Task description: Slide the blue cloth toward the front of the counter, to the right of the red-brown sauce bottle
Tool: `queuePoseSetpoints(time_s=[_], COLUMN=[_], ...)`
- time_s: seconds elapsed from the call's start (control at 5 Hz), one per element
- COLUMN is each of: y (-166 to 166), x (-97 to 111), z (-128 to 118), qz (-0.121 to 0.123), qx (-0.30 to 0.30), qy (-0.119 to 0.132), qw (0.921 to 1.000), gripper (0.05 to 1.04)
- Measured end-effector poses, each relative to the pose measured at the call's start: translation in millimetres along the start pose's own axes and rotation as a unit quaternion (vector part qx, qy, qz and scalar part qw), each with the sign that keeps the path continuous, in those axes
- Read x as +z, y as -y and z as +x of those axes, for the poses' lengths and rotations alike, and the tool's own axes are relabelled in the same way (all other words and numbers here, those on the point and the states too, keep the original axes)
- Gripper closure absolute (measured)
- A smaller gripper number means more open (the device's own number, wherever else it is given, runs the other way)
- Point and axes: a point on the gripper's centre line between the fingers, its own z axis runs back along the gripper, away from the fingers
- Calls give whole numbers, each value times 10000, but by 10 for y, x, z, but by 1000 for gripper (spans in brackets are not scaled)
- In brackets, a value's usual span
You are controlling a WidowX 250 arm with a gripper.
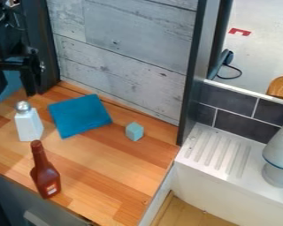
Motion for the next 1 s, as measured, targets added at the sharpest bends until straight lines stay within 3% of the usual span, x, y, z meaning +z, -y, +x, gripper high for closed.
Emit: queuePoseSetpoints(time_s=[0.2, 0.4, 0.6, 0.8, 1.0], y=[-5, -111, -78, -47, 83], x=[-78, -64, -40, -100, -301], z=[-29, 78, 172, 279, 454], qz=[-12, 290, 477, 540, 395], qx=[-35, -973, -1772, -2323, -2676], qy=[-138, -60, 76, 30, -141], qw=[9999, 9948, 9830, 9712, 9626], gripper=[83, 83, 83, 83, 83])
